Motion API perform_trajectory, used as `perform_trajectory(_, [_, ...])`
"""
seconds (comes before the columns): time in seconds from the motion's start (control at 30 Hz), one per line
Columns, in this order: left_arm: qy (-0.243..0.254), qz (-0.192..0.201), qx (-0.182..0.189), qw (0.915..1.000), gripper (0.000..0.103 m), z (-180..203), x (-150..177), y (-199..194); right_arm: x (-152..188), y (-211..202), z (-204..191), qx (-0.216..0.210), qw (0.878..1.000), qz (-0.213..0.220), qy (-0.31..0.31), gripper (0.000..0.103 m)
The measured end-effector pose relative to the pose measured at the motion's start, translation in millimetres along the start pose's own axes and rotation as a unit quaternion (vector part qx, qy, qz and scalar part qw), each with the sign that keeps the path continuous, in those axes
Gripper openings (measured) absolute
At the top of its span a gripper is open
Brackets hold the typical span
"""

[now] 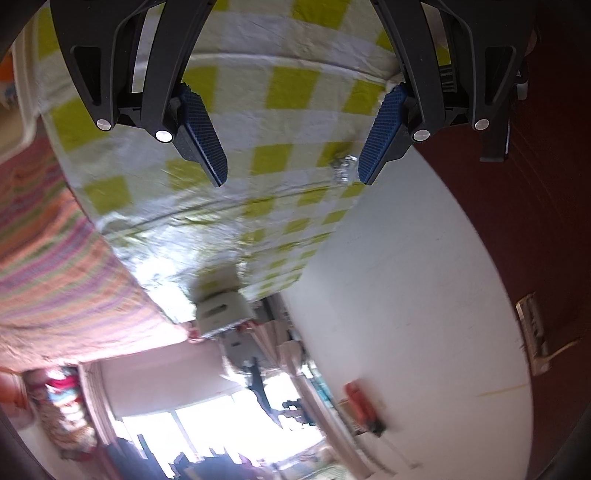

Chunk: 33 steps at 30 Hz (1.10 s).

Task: Collect trash
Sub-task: 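Grasp the white lace item with left gripper while right gripper grasps silver blister pack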

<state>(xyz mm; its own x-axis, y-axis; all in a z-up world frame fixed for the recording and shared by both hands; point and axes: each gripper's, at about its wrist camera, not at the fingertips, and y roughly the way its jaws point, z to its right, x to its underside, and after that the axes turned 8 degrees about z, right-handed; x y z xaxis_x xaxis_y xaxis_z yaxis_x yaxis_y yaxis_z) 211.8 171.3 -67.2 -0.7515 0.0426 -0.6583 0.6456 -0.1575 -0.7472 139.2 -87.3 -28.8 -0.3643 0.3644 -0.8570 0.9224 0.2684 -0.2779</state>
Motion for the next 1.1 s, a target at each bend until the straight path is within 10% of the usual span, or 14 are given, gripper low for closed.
perform_trajectory(0.43, [-0.038,0.033,0.006,0.9987,0.044,-20.0,-8.2,-17.1,5.7,131.1,-87.4,-0.074,0.982,-0.15,-0.085,0.072])
perform_trajectory(1.1, [-0.084,0.055,0.009,0.995,0.044,-52.2,-10.7,-33.8,52.1,287.2,-123.8,-0.046,0.933,-0.293,-0.205,0.064])
